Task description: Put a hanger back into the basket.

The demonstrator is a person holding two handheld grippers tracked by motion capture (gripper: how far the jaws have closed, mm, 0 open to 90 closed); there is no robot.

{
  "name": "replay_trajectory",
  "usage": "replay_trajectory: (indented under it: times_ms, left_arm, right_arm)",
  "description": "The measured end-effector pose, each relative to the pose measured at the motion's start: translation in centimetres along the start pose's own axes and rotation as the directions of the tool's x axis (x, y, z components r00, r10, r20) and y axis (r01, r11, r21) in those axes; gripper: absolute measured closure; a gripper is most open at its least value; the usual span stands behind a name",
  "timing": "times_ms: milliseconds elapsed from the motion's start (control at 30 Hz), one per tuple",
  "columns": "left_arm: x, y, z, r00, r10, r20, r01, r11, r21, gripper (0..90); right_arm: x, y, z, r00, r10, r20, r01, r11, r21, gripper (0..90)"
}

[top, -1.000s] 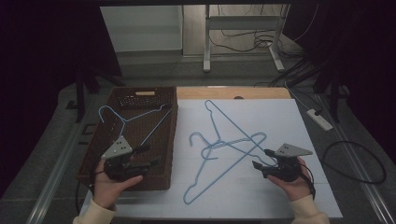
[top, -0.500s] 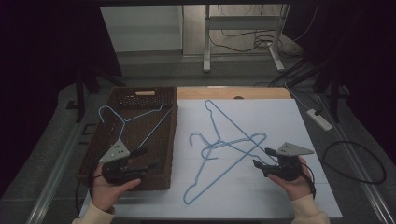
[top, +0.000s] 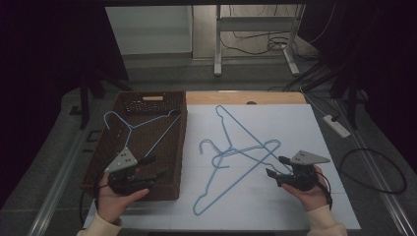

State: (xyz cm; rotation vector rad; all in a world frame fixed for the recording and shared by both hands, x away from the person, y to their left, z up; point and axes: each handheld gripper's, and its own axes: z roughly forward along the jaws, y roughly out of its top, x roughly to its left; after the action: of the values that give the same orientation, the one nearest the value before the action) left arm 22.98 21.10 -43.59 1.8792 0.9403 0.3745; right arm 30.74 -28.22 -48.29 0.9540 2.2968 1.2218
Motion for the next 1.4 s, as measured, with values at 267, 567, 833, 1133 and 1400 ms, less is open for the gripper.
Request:
replay_trajectory:
  times_ms: [267,567,833,1133,1400]
  left_arm:
    - [0.1,-0.2,-0.1,0.9998,0.005,-0.018,-0.005,1.0,-0.004,36.1]
    - [0.2,-0.4,-0.6,0.9998,0.015,-0.013,-0.015,0.9998,-0.013,35.7]
    - [0.3,-0.4,-0.4,0.9998,0.015,-0.01,-0.015,0.9998,-0.012,35.6]
    - [0.1,-0.4,-0.2,0.9997,0.018,-0.015,-0.018,0.9998,-0.001,35.6]
    - [0.0,-0.4,-0.1,0.9996,0.023,-0.015,-0.023,0.9997,0.001,35.5]
  right_arm:
    - [0.3,0.4,-0.2,0.9999,0.016,-0.006,-0.016,1.0,-0.006,30.7]
    - [1.5,4.3,0.8,0.9996,-0.002,0.028,0.001,0.999,0.044,30.9]
    - [2.1,6.0,3.2,0.9998,-0.016,-0.013,0.017,0.996,0.086,30.7]
    - [2.8,7.7,6.6,0.9975,-0.033,-0.063,0.043,0.983,0.176,33.4]
    - [3.5,9.7,10.6,0.9944,-0.05,-0.093,0.072,0.967,0.243,33.5]
